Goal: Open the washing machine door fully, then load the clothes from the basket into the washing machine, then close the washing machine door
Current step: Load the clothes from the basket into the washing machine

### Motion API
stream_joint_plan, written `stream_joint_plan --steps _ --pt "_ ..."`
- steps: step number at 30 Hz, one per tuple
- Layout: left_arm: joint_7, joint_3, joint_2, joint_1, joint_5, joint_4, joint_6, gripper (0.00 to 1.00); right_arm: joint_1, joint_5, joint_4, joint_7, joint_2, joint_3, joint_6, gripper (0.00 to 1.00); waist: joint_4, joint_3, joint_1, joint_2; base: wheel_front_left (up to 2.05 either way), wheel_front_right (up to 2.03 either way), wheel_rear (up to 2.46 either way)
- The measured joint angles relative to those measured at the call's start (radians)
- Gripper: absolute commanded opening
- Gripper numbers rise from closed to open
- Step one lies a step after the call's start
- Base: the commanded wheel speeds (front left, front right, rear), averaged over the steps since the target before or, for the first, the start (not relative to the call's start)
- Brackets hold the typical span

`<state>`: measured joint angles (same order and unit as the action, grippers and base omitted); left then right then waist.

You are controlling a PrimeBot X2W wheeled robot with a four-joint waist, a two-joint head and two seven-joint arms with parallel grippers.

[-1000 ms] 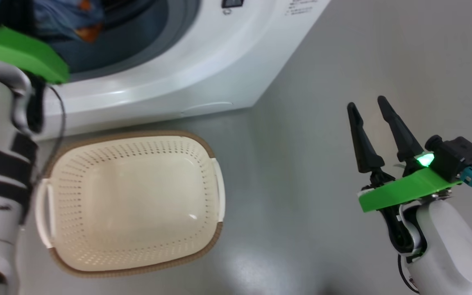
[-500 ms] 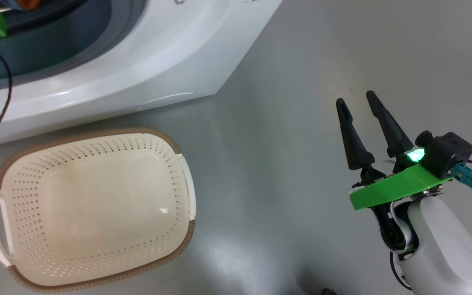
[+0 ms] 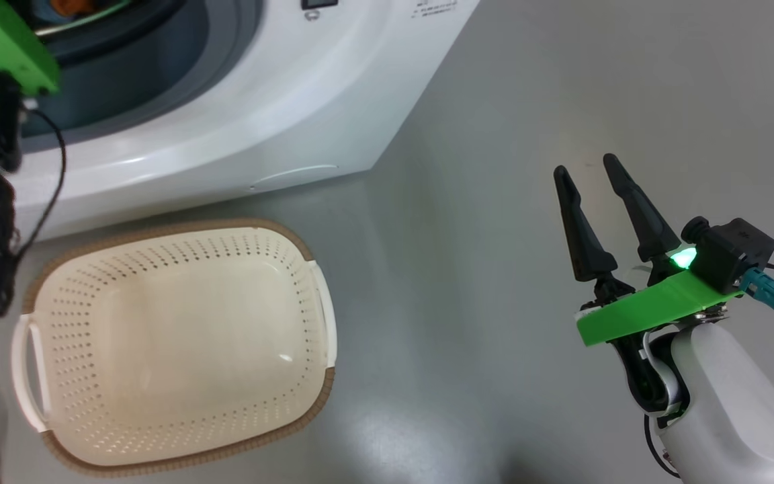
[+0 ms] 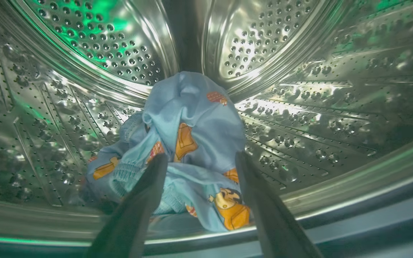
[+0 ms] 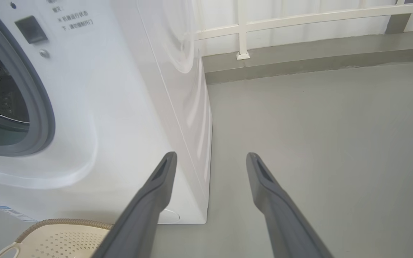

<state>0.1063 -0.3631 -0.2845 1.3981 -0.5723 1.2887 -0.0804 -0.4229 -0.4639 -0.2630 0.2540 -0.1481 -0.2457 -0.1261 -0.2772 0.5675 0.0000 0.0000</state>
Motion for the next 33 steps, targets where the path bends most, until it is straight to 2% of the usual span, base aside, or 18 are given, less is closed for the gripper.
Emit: stream_joint_plan --steps 8,17,33 --pt "0.102 -0.011 0.019 -0.089 -0.002 0.003 -0.021 1.0 0.0 0.0 -0.017 0.0 -0.016 0.0 0.0 1.0 0.029 -0.069 -0.0001 0.0 0.0 0.0 0.0" --pt "0.142 -0.013 0.065 -0.239 -0.017 -0.047 -0.041 1.0 0.025 -0.002 -0.032 0.0 -0.041 0.007 0.0 1.0 0.068 -0.17 -0.0001 0.0 0.0 0.0 0.0" --pt "0.146 0.034 0.069 -0.59 0.023 -0.369 -0.012 1.0 0.122 -0.021 -0.05 0.0 -0.066 0.021 0.0 1.0 0.161 -0.369 -0.0001 0.0 0.0 0.0 0.0"
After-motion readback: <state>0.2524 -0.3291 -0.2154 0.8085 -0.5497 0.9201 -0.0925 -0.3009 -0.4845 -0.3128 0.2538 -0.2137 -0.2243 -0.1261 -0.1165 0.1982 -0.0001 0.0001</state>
